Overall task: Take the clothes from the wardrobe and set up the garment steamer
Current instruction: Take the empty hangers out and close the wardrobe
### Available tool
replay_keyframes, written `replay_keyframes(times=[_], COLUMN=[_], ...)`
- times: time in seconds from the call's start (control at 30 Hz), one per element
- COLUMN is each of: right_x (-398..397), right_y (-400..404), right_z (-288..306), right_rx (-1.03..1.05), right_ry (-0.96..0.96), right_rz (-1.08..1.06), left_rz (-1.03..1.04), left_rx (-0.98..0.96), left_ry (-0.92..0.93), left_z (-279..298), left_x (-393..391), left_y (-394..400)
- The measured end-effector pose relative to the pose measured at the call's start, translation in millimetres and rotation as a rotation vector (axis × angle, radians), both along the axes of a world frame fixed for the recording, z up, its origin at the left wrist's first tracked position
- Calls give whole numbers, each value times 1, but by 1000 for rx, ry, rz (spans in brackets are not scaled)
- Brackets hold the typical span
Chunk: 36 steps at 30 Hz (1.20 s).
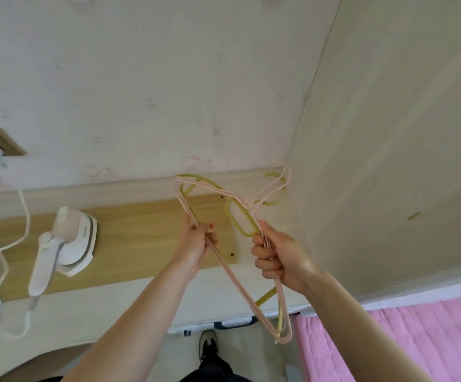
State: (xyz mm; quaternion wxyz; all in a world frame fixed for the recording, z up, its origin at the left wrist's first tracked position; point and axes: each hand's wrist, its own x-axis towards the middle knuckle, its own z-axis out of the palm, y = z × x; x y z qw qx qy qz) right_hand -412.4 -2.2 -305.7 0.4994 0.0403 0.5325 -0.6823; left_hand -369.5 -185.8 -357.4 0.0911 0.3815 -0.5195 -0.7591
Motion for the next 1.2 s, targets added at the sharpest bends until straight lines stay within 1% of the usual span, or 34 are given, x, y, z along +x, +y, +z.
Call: replay_keyframes(times=[0.17, 0.2, 0.27, 0.33, 0.37, 0.47, 0.5, 0.63, 0.73, 0.8, 0.9, 0.93, 1.03, 1.2], right_x=[-18, -20, -24, -27, -29, -33, -34, -43, -50, -52, -52, -52, -50, -49], right_y=[-22, -23, -22, -17, -15, -9, -7, 3, 16, 25, 36, 38, 41, 33], right_z=[0, -1, -2, -4, -6, -11, -14, -29, -40, -47, -58, -62, -74, -90], right_rx=[130, 156, 198, 227, 242, 322, 357, 546, 631, 665, 760, 804, 906, 913], right_ry=[126, 145, 191, 247, 280, 395, 451, 722, 829, 863, 917, 947, 1028, 1052], right_rz=[-22, -21, -10, 14, 26, 41, 42, 106, 117, 147, 224, 248, 321, 394], left_rz=[-52, -51, -58, -83, -98, -118, -131, -167, -241, -342, -580, -631, -713, -867], left_rx=[-447, -534, -648, -603, -518, -133, -63, 105, 229, 255, 218, 211, 200, 91], left_ry=[-234, -247, -168, -118, -113, -109, -108, -132, -153, -175, -206, -214, -254, -342], left_z=[-5, -3, 7, 15, 18, 18, 18, 7, -2, -8, -14, -17, -27, -41], left_x=[-43, -50, -61, -73, -80, -100, -105, -123, -136, -145, -160, -164, -178, -197], left_y=[-35, -39, -38, -33, -31, -26, -24, -22, -24, -26, -29, -30, -29, -36])
